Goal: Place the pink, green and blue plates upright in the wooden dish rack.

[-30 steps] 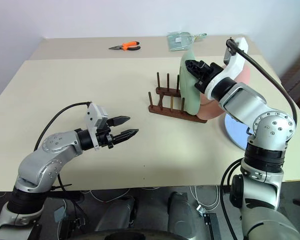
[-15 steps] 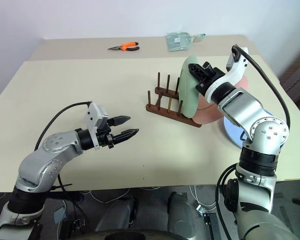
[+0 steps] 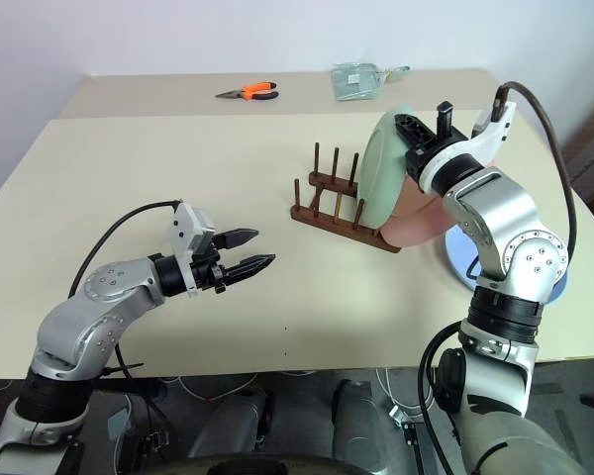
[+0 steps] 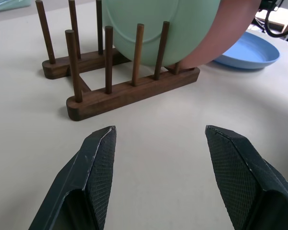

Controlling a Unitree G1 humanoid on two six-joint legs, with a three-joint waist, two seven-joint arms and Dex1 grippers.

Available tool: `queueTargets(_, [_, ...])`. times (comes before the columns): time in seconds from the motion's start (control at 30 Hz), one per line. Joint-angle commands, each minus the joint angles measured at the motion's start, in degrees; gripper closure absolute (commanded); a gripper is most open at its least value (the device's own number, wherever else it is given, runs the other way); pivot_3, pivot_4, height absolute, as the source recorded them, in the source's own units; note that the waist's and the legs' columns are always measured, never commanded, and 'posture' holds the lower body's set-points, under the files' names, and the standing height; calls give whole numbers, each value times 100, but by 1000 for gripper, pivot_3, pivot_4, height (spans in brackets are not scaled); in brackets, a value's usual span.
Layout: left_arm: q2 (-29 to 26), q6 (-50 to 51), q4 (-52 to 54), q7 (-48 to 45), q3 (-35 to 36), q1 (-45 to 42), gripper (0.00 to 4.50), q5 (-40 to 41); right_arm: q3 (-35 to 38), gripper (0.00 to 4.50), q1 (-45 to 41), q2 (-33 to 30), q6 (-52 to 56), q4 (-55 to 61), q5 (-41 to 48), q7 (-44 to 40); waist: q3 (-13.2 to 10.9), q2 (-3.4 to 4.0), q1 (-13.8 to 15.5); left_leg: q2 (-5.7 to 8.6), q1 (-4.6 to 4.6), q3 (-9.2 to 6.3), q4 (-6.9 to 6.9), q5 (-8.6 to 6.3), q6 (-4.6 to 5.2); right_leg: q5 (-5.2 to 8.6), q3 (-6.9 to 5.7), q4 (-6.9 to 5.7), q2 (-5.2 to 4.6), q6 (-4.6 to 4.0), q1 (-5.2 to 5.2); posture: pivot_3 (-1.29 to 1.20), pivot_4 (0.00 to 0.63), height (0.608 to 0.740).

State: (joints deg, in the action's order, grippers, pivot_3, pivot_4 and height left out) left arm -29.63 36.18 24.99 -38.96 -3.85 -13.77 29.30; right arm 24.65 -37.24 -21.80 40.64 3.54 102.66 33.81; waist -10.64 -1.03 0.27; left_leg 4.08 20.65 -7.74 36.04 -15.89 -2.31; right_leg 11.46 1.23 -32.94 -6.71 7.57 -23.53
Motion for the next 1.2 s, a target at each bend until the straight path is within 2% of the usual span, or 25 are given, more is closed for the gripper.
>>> queueTargets(0.03, [17, -25, 136, -13, -32, -66, 1454, 9, 72, 4482, -184, -62, -152, 194, 300, 113, -1, 1, 0, 0, 0, 0, -1, 0, 0, 0, 0, 0, 0, 0, 0, 0, 150, 740])
queueTargets(0.4, [10, -35, 125, -26, -28, -51, 1454, 2, -5, 4482, -1179, -325, -619, 411, 727, 734, -10, 16, -22, -1, 8, -1, -3, 0, 1, 0, -3, 5, 0, 0, -6, 0, 150, 740])
queueTargets(0.6, [-26, -55, 64, -60, 24, -54, 1454, -2, -176, 4482, -1508, 21, -1211, 703, 864, 1531, -9, 16, -60, 0, 31, -3, 0, 0, 2, -6, -4, 8, 0, -8, -23, 0, 150, 740])
queueTargets(0.8, [-24, -43, 79, -70, 7, -60, 1454, -5, -426, 4482, -1459, 425, -1737, 1136, 728, 2224, -4, 13, -100, 3, 69, -5, 7, 2, 2, -16, -2, -15, -1, -19, -74, 0, 150, 740])
queueTargets(0.9, [-18, -37, 73, -81, -15, -74, 1454, -7, -497, 4482, -1353, 422, -1828, 1228, 478, 2351, -4, 13, -94, 3, 69, -5, 9, 3, 3, -16, -3, -16, 1, -21, -74, 0, 150, 740])
queueTargets(1.2, [-18, -15, 71, -109, -54, -84, 1454, -13, -463, 4482, -1426, 293, -1925, 1251, 470, 2423, -3, 13, -105, 2, 68, -3, 8, 3, 4, -17, -2, -16, 3, -22, -74, 0, 150, 740])
